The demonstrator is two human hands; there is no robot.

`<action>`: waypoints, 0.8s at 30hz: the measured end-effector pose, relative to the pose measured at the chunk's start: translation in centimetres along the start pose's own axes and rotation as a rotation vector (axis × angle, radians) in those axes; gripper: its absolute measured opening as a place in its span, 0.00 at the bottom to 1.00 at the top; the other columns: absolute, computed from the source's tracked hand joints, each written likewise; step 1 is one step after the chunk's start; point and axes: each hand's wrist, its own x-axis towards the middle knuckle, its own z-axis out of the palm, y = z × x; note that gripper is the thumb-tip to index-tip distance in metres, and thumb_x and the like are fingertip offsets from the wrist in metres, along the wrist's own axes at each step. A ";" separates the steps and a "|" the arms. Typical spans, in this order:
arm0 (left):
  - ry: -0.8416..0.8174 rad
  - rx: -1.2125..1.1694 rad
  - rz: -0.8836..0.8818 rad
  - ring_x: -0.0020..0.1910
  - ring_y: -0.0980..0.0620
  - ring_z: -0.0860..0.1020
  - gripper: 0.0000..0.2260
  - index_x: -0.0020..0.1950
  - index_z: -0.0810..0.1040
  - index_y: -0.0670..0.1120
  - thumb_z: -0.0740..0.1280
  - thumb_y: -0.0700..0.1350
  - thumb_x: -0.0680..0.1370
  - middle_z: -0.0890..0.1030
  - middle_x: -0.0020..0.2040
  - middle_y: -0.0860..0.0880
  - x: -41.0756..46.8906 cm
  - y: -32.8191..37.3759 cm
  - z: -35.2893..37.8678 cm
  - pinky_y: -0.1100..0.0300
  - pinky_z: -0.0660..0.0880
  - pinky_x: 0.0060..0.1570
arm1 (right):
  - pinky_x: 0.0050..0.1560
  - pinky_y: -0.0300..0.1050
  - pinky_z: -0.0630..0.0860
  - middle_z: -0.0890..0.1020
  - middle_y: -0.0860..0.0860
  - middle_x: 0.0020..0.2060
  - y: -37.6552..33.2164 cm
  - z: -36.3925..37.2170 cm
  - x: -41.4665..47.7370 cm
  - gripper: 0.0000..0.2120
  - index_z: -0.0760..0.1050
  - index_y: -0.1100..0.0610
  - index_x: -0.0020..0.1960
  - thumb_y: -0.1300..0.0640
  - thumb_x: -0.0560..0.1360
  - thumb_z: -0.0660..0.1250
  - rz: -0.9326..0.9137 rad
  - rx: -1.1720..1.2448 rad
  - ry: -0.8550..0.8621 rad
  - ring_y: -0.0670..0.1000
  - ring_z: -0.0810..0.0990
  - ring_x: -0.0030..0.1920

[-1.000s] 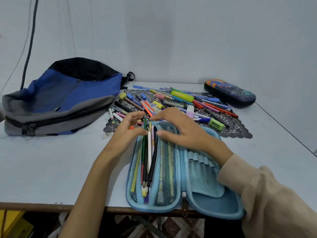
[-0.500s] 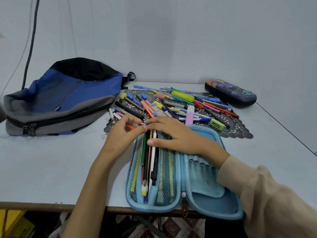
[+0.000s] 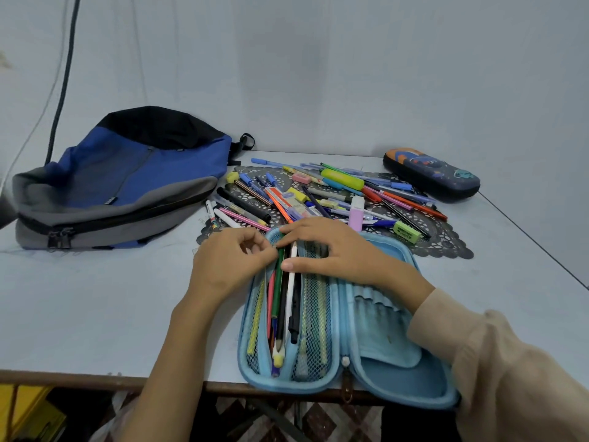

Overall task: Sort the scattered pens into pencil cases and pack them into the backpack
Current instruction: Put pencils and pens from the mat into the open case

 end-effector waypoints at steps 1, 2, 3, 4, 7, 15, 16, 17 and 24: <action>0.025 0.054 0.012 0.32 0.60 0.75 0.12 0.34 0.80 0.54 0.64 0.60 0.62 0.79 0.31 0.56 -0.1 0.3 0.1 0.62 0.67 0.32 | 0.67 0.49 0.69 0.78 0.43 0.62 0.0 0.0 0.0 0.19 0.79 0.48 0.60 0.41 0.73 0.69 -0.004 0.003 0.017 0.40 0.74 0.63; 0.042 0.094 0.023 0.32 0.61 0.75 0.11 0.34 0.80 0.54 0.64 0.59 0.63 0.79 0.31 0.56 -0.2 0.6 0.2 0.63 0.65 0.31 | 0.65 0.49 0.71 0.80 0.43 0.60 -0.1 0.0 0.0 0.18 0.80 0.49 0.59 0.42 0.73 0.70 -0.009 0.009 0.033 0.40 0.75 0.61; 0.052 0.118 0.031 0.32 0.61 0.75 0.11 0.34 0.79 0.53 0.63 0.58 0.63 0.78 0.31 0.56 -0.3 0.8 0.3 0.63 0.64 0.31 | 0.64 0.49 0.72 0.81 0.43 0.58 -0.1 0.0 0.0 0.18 0.80 0.50 0.58 0.42 0.73 0.70 -0.014 0.017 0.043 0.41 0.76 0.59; 0.056 0.130 0.036 0.33 0.61 0.75 0.11 0.34 0.79 0.52 0.63 0.57 0.64 0.78 0.31 0.55 -0.3 0.9 0.4 0.63 0.64 0.31 | 0.63 0.49 0.72 0.81 0.43 0.57 -0.2 0.0 0.0 0.17 0.81 0.50 0.57 0.42 0.72 0.71 -0.017 0.024 0.047 0.41 0.76 0.58; 0.062 0.161 0.053 0.35 0.59 0.76 0.10 0.35 0.77 0.52 0.63 0.56 0.67 0.78 0.33 0.54 -0.3 1.1 0.7 0.60 0.67 0.31 | 0.61 0.51 0.73 0.81 0.44 0.54 -0.2 0.1 0.2 0.16 0.81 0.50 0.56 0.42 0.73 0.71 -0.033 0.040 0.044 0.42 0.77 0.57; 0.063 0.137 0.019 0.37 0.53 0.73 0.08 0.40 0.70 0.50 0.60 0.50 0.78 0.75 0.38 0.53 -0.2 1.3 1.9 0.55 0.62 0.32 | 0.58 0.52 0.74 0.81 0.44 0.51 0.1 0.0 0.1 0.17 0.82 0.53 0.52 0.41 0.72 0.70 -0.064 0.035 0.064 0.45 0.78 0.55; 0.058 0.126 0.012 0.37 0.53 0.73 0.08 0.40 0.70 0.49 0.60 0.49 0.79 0.75 0.38 0.53 -0.2 1.3 1.9 0.55 0.62 0.32 | 0.58 0.52 0.74 0.81 0.44 0.51 0.1 0.0 0.1 0.17 0.82 0.53 0.52 0.41 0.72 0.70 -0.063 0.036 0.062 0.44 0.78 0.55; 0.054 0.120 0.005 0.37 0.52 0.73 0.08 0.41 0.70 0.49 0.59 0.49 0.79 0.75 0.38 0.52 -0.2 1.3 1.9 0.55 0.62 0.32 | 0.58 0.52 0.74 0.81 0.44 0.51 0.1 0.0 0.1 0.17 0.82 0.53 0.52 0.41 0.72 0.70 -0.062 0.038 0.059 0.44 0.78 0.55; 0.072 0.143 -0.025 0.39 0.49 0.73 0.09 0.44 0.70 0.47 0.57 0.49 0.81 0.74 0.39 0.52 -0.4 1.6 2.1 0.55 0.61 0.31 | 0.56 0.53 0.75 0.82 0.44 0.49 0.2 -0.1 0.2 0.17 0.83 0.53 0.51 0.41 0.72 0.71 -0.066 0.065 0.059 0.45 0.79 0.54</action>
